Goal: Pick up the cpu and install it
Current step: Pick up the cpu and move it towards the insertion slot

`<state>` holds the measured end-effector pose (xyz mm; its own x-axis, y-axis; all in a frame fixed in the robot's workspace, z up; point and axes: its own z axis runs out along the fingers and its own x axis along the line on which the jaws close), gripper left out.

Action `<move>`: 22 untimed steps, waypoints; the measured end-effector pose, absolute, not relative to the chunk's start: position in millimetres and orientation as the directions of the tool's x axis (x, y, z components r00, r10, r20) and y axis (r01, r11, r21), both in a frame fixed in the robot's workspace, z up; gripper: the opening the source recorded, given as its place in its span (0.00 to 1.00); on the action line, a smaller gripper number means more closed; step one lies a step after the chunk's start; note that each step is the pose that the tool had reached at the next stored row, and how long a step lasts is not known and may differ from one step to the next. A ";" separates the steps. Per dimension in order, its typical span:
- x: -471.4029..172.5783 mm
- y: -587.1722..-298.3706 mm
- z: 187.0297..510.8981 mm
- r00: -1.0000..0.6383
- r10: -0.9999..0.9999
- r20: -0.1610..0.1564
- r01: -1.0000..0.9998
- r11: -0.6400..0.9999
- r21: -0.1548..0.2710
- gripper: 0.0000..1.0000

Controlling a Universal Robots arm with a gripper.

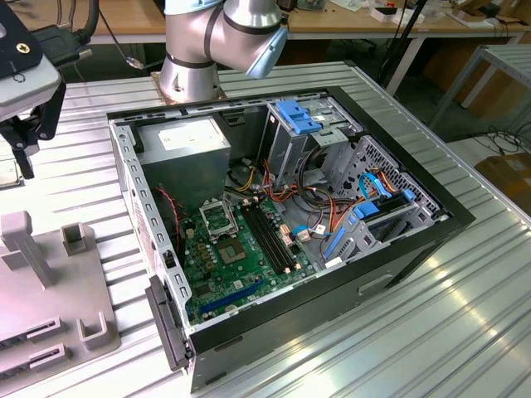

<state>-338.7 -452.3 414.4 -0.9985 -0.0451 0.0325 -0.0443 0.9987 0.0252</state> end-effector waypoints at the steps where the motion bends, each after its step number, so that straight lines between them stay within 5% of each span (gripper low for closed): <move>1: -336.8 -452.3 414.3 -0.998 -0.045 0.032 -0.044 0.999 0.025 0.47; 22: -306.2 -452.3 412.1 -0.998 -0.045 0.032 -0.044 0.999 0.025 0.47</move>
<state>-306.2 -452.3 412.1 -0.9985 -0.0451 0.0325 -0.0443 0.9987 0.0252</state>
